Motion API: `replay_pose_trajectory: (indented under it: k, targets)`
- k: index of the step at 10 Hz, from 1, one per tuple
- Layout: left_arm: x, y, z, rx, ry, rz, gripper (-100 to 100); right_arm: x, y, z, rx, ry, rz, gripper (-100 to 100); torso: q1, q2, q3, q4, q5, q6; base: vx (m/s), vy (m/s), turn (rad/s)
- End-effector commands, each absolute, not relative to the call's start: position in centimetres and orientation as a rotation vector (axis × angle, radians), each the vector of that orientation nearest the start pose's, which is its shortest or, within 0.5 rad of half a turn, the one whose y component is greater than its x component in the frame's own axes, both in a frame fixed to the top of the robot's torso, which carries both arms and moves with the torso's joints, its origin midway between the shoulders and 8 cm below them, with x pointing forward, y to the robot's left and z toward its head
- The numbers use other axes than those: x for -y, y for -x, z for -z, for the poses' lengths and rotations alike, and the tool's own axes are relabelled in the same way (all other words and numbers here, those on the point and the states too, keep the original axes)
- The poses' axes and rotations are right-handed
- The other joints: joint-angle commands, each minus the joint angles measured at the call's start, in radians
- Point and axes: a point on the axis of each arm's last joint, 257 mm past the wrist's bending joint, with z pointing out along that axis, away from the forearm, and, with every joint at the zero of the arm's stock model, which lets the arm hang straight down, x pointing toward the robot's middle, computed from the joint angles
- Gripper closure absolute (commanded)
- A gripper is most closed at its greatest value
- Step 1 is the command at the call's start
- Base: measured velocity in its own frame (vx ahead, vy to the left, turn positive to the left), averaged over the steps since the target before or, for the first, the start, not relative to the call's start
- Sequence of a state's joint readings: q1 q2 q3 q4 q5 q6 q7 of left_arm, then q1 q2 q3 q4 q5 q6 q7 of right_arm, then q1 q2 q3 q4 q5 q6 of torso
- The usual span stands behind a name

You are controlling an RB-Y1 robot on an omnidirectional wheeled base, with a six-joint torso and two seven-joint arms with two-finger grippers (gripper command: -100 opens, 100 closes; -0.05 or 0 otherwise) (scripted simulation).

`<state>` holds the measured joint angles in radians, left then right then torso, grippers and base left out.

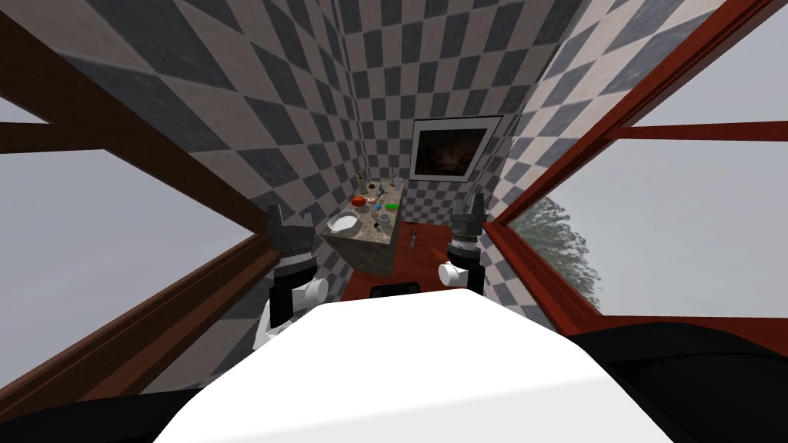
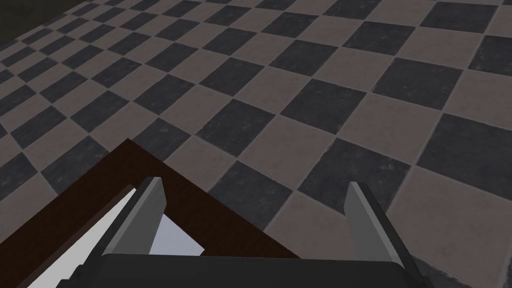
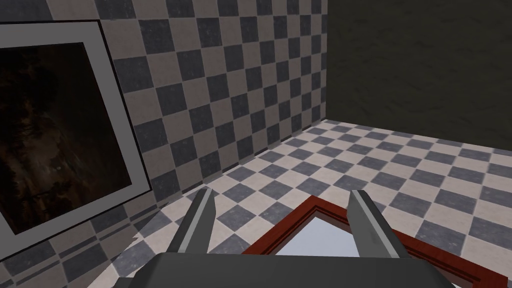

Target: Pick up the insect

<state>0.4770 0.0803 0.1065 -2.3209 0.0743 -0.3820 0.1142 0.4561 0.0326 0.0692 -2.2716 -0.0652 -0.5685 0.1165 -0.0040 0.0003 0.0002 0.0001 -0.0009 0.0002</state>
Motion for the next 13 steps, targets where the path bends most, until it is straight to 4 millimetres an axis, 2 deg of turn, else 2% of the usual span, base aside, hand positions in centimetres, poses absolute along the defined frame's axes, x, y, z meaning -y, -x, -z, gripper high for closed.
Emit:
replay_pose_trajectory:
  k: [1, 13]
  targets:
    - [-31.5, -35.6, -2.7, -0.659, 0.742, 1.330, -100, 26.3, -33.8, -4.7, -0.502, -0.613, -1.336, 0, 0.000, 0.000, 0.000, 0.000, 0.000, 0.000, 0.001, -0.044, -0.019]
    - [-34.6, -40.3, 2.7, -0.901, 0.905, 1.143, -100, 26.3, -33.7, -4.7, -0.502, -0.613, -1.336, 0, 0.002, -0.001, -0.001, 0.000, 0.000, 0.000, 0.005, -0.035, -0.054]
